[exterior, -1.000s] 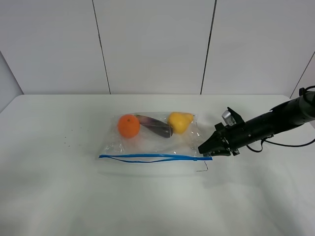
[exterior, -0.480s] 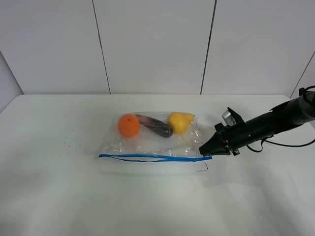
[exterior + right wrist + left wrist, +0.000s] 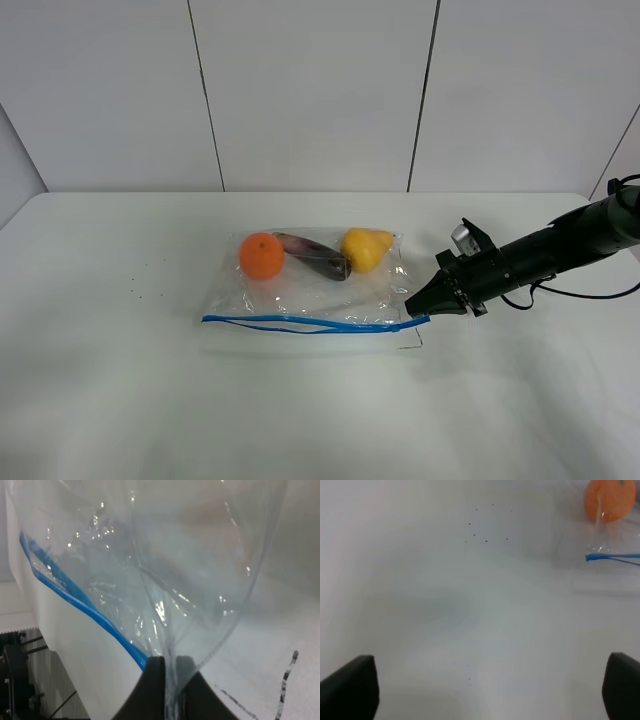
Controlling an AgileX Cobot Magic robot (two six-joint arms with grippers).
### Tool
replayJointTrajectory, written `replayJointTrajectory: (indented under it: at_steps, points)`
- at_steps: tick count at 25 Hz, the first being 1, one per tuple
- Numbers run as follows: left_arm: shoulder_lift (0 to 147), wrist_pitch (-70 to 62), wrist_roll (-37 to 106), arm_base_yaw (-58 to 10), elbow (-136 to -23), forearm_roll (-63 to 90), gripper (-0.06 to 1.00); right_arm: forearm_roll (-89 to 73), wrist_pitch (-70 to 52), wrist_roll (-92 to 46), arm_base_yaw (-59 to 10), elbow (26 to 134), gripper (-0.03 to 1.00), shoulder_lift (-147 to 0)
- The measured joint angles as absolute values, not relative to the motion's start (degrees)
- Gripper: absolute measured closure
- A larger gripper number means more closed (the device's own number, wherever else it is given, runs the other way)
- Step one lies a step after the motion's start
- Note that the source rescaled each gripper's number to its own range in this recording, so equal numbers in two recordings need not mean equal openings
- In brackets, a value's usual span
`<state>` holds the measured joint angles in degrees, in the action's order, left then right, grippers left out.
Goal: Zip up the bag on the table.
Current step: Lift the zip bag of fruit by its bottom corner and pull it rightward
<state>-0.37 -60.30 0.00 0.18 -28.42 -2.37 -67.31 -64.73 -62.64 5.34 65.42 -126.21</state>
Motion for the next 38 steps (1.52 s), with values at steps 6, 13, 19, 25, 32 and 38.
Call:
replayJointTrajectory:
  at_steps: [6,13,19,25,32,38]
  points:
    - [-0.37,-60.30,0.30,0.18,-28.42,-2.37,-0.06,-67.31,-64.93,-62.59,5.34,65.42,0.97,-126.21]
    - [-0.37,-60.30,0.00,0.18,-28.42,-2.37,-0.06,-67.41,-67.00,-61.19,5.34,65.42,0.97,-126.21]
    - [-0.37,-60.30,0.30,0.18,-28.42,-2.37,-0.06,-67.57,-68.01,-59.92,5.34,65.42,0.97,-126.21]
    - [-0.37,-60.30,0.30,0.18,-28.42,-2.37,-0.06,-67.57,-68.03,-59.78,5.34,65.42,0.97,-126.21]
    - [-0.37,-60.30,-1.96,0.18,-28.42,-5.12,-0.06,-67.57,-68.28,-59.78,5.34,65.42,0.97,-126.21]
    - [0.66,-55.33,-2.57,0.18,-29.81,0.00,-0.05,-67.72,-68.53,-59.78,5.34,65.42,0.97,-126.21]
